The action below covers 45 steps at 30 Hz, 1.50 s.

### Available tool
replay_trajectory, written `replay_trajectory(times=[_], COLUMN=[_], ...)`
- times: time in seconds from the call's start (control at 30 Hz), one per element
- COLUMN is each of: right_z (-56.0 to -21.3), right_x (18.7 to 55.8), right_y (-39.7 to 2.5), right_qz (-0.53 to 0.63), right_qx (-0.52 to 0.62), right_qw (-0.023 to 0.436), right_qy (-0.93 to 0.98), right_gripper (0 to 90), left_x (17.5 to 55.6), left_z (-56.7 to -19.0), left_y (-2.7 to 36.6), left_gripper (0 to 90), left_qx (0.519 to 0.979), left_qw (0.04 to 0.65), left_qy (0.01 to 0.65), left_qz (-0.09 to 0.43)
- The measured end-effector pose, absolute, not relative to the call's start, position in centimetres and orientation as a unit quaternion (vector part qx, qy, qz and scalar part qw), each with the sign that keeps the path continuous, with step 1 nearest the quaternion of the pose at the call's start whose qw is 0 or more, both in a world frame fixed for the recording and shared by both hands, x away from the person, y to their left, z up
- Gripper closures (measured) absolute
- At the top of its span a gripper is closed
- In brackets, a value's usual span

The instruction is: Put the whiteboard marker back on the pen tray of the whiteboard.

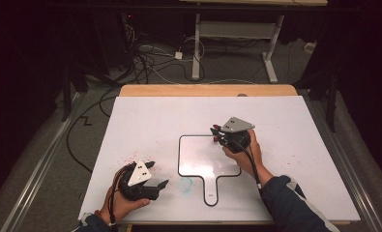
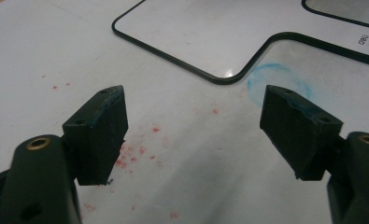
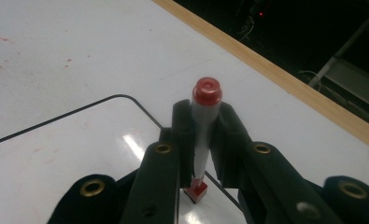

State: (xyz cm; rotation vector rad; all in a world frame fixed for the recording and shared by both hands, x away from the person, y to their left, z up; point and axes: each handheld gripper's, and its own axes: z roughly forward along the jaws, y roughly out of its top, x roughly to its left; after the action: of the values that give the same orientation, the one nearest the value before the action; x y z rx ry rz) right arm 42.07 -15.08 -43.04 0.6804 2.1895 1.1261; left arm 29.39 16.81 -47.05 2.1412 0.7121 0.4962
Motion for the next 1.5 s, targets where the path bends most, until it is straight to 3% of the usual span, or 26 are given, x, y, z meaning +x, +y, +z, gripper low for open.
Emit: replay_trajectory(times=[0.27, 0.43, 0.63, 0.87, 1.07, 1.5], right_z=[-42.9, -42.8, -42.8, -42.6, -42.6, -41.8], right_x=[42.8, 41.9, 41.2, 39.4, 39.8, 39.4], right_y=[-16.2, -16.7, -18.8, -18.7, -19.2, -20.1], right_qz=[0.387, 0.4, 0.383, 0.418, 0.37, 0.364], right_qx=[0.273, 0.271, 0.279, 0.27, 0.278, 0.272], right_qw=[0.329, 0.303, 0.328, 0.271, 0.333, 0.299], right_qy=[0.817, 0.821, 0.817, 0.824, 0.821, 0.839], right_gripper=[81.3, 81.3, 81.3, 81.3, 81.3, 81.3], left_x=[29.3, 29.3, 29.4, 29.5, 29.4, 29.6], left_z=[-47.0, -47.1, -47.1, -47.2, -47.2, -47.3], left_y=[17.0, 16.9, 16.8, 16.6, 16.8, 16.8], left_gripper=[22.5, 22.5, 22.5, 23.0, 23.0, 23.0], left_qx=[0.848, 0.85, 0.849, 0.853, 0.852, 0.853], left_qw=[0.404, 0.402, 0.401, 0.397, 0.398, 0.395], left_qy=[0.283, 0.281, 0.283, 0.28, 0.282, 0.284], left_qz=[0.196, 0.194, 0.194, 0.19, 0.191, 0.188])
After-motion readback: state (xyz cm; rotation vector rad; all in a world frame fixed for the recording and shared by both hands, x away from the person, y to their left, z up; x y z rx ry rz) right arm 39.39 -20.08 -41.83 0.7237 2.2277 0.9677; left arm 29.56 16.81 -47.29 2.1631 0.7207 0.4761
